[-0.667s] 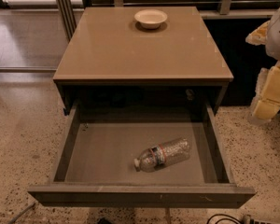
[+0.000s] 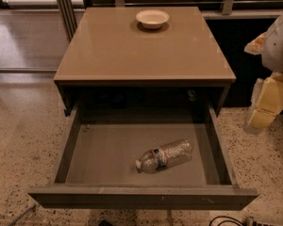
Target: Pick water bottle from top drawer and place on counter
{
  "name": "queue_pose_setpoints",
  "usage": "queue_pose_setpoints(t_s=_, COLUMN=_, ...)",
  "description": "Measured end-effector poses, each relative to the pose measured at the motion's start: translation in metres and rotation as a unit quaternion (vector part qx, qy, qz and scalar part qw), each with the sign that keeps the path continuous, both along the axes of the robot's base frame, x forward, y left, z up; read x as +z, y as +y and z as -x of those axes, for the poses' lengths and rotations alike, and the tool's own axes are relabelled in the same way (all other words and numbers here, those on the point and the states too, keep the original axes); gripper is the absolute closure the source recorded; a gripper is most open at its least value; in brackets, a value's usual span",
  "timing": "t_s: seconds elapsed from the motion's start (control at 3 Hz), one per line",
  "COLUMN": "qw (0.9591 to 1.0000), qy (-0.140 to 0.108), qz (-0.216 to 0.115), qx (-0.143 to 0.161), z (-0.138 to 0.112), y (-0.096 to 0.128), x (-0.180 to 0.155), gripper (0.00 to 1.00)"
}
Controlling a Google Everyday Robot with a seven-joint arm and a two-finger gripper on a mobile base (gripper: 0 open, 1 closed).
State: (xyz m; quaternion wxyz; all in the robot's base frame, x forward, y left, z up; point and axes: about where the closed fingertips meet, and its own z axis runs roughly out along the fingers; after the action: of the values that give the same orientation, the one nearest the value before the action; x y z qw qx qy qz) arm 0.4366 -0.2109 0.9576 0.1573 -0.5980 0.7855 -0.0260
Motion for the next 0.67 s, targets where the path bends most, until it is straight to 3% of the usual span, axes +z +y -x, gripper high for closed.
queue_pose_setpoints(t_s=0.67, qw=0.9964, qy=0.029, qz=-0.066, qx=-0.044, z=0.009, y=0.038, x=-0.132, gripper=0.0)
